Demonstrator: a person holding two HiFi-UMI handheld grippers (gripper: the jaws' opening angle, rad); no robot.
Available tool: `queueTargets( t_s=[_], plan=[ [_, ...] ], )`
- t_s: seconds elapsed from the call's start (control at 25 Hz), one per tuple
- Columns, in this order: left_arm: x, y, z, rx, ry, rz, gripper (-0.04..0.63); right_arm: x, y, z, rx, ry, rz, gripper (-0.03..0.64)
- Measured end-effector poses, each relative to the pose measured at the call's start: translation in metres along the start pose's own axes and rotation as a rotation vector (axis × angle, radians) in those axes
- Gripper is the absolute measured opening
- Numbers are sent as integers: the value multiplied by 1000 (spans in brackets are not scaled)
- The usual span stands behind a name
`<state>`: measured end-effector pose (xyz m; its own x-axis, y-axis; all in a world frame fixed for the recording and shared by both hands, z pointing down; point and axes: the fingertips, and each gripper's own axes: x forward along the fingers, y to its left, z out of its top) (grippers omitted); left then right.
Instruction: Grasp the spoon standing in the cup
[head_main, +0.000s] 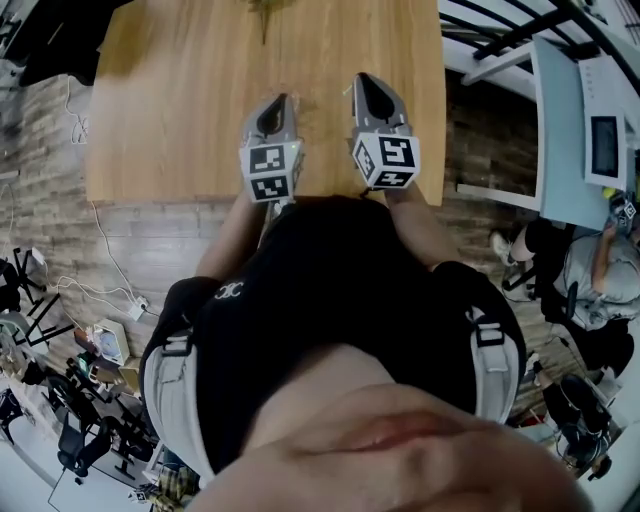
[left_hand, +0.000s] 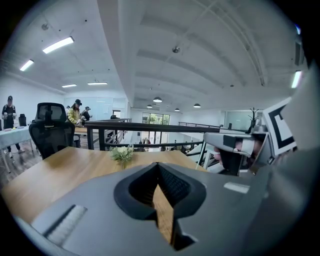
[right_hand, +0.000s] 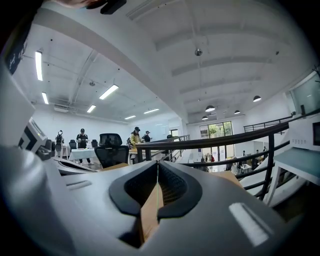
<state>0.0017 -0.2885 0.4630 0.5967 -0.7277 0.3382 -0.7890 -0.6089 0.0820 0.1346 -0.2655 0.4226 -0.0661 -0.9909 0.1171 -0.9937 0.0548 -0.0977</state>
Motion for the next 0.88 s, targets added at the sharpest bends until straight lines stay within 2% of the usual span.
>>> queueTargets(
  t_s=[0.28,0.56,0.88],
  plan=[
    [7,-15,8,9,-15,-4,12,-6,-19,-1,11,-9,-32,6],
    [8,-4,6,6,-4,8,12,-1,-7,7,4,-26,-14,6],
    [18,2,-1,-4,24,-17,12,5,5,1,-2,-4,4,6]
  ],
)
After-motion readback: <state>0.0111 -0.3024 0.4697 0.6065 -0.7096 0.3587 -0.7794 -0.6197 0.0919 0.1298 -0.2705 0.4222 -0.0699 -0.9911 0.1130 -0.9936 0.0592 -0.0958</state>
